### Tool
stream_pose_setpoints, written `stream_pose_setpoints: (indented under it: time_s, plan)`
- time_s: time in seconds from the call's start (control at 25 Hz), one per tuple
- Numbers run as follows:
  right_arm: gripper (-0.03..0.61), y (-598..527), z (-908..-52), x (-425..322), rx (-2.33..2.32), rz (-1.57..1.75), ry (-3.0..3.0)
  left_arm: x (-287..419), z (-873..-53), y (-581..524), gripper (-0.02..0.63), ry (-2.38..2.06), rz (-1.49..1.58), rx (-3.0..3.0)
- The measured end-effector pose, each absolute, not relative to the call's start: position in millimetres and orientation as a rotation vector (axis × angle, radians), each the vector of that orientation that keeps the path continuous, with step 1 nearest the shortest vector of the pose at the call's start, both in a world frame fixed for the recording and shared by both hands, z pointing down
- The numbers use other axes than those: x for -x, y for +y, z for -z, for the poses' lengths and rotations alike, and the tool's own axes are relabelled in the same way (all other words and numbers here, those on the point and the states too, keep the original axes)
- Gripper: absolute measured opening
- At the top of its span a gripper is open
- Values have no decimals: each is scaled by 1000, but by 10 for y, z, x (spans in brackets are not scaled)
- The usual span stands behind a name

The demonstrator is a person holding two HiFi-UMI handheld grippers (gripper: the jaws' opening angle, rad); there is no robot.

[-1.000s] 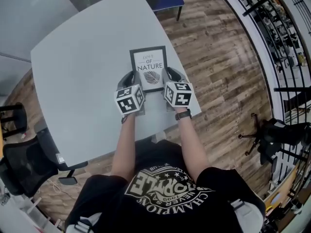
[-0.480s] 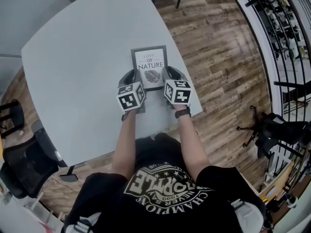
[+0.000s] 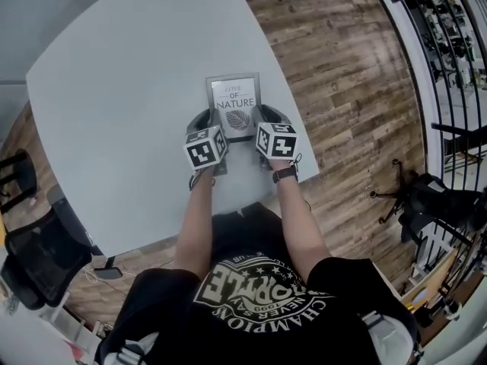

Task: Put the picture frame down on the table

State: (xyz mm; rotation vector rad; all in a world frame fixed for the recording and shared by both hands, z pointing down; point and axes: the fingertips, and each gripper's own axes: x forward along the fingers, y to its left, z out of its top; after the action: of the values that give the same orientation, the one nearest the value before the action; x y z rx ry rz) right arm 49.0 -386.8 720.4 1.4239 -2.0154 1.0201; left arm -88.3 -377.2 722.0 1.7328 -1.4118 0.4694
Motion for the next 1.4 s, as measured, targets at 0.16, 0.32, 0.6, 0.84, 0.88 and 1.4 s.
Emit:
stream_pose_setpoints:
  time_s: [0.16, 0.32, 0.6, 0.84, 0.88, 1.4]
  plan:
    - [66, -3848, -7304, -525, -1412, -1039, -1986, 848, -7339, -3764, 69, -1394, -481, -1712]
    - [66, -3871, -7367, -547, -1401, -1052, -1969, 825, -7408, -3788, 69, -1387, -489, -1692]
    - [67, -3858, -7468, -540, -1390, -1062, -1948, 833, -7504, -3788, 69, -1377, -503, -1690]
    - [72, -3887, -7494, -572, -1371, -1018, -1957, 772, -7519, -3828, 71, -1367, -517, -1714]
    - [72, -3896, -7500, -576, -1362, -1016, -1952, 770, -7511, -3844, 71, -1375, -520, -1722]
    - [74, -3923, -6332, -474, -1441, -806, -2239, 979, -6366, -3826, 72, -1547, -364, -1886]
